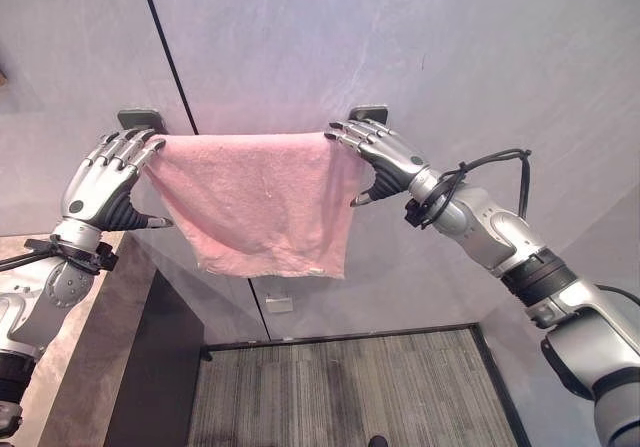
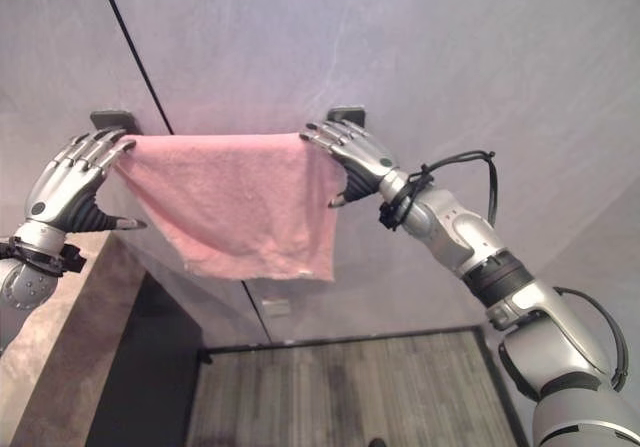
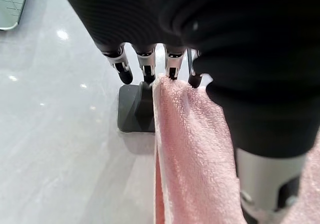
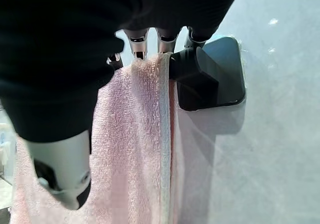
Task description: Put brush and paste in cup on sink, flatten towel.
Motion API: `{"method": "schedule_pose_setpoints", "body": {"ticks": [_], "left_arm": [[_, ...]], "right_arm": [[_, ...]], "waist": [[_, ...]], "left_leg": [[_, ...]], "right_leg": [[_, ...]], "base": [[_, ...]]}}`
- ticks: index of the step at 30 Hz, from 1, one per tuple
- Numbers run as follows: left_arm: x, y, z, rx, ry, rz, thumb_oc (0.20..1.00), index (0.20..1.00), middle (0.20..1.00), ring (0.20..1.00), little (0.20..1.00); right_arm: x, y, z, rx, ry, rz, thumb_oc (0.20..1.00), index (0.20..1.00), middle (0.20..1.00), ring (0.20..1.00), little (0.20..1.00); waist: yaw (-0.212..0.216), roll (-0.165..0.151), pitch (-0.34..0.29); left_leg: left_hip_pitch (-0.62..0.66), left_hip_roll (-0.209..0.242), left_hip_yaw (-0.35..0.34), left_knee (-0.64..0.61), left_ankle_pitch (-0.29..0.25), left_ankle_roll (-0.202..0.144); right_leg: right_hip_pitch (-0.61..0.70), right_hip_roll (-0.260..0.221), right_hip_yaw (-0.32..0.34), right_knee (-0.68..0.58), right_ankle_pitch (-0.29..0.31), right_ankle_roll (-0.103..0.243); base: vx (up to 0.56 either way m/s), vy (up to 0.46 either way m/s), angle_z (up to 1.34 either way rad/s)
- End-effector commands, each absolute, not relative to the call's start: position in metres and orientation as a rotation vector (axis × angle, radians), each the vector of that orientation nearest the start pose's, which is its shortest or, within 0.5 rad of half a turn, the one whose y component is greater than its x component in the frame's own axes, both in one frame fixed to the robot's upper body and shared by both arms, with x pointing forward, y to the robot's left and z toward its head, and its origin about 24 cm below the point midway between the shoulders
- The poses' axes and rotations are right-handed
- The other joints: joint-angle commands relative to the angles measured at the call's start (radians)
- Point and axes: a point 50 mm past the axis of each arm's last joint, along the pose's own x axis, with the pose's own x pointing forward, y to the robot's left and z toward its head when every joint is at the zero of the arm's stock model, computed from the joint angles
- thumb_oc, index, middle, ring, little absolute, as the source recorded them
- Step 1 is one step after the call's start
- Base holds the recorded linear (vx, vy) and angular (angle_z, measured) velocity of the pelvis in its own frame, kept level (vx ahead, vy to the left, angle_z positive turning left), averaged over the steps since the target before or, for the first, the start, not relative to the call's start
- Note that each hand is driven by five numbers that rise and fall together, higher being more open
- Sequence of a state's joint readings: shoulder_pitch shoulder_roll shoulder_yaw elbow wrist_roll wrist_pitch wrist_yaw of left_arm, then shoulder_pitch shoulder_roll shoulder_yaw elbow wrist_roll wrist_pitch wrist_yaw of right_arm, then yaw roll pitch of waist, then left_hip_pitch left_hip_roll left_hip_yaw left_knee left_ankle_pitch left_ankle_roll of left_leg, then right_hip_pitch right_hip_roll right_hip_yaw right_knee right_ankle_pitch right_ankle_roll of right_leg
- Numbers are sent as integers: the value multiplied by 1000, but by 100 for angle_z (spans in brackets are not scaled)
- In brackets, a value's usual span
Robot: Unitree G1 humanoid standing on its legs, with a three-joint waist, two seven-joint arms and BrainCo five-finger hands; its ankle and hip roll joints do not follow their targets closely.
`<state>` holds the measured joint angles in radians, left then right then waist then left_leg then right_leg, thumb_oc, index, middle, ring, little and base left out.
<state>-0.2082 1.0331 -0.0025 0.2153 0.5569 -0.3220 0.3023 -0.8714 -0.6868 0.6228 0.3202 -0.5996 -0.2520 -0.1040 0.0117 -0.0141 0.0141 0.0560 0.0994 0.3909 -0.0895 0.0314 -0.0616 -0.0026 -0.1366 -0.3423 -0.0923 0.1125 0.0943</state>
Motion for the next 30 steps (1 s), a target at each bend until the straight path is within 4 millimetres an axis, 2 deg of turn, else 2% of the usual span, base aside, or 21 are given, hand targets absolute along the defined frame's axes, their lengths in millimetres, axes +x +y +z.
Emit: {"method": "schedule_pose_setpoints", "body": {"ticks": [1,9,13,22,30], "left_arm": [[272,333,194,1545,-365,244,1000,1000,1000,1000,1000],[273,329,196,1552,-383,216,1000,1000,1000,1000,1000],[272,328,194,1548,-383,212,1000,1000,1000,1000,1000],[271,331,186,1543,-347,219,1000,1000,1000,1000,1000],[266,338,178,1607,-308,218,1000,1000,1000,1000,1000]], "right_arm": [[368,-211,181,-1843,-383,216,1000,1000,1000,1000,1000],[364,-227,185,-2085,-364,249,1000,1000,1000,1000,1000],[362,-234,184,-2125,-342,246,1000,1000,1000,1000,1000],[359,-240,180,-2078,-327,223,1000,1000,1000,1000,1000],[353,-236,186,-1964,-410,172,1000,1000,1000,1000,1000]], "waist": [[16,-22,43],[13,-22,47],[11,-24,45],[7,-25,38],[8,-22,25]], "left_leg": [[10,14,-72,2,-9,-32],[-2,10,-84,2,-6,-35],[2,12,-83,2,-7,-35],[14,18,-78,2,-9,-37],[27,23,-67,2,-10,-38]], "right_leg": [[40,-86,10,5,23,118],[36,-86,9,5,23,120],[38,-84,10,5,20,119],[47,-79,9,5,14,117],[49,-72,14,5,11,115]], "base": [[0,0,0],[0,0,0],[0,0,0],[0,0,0],[0,0,0]]}}
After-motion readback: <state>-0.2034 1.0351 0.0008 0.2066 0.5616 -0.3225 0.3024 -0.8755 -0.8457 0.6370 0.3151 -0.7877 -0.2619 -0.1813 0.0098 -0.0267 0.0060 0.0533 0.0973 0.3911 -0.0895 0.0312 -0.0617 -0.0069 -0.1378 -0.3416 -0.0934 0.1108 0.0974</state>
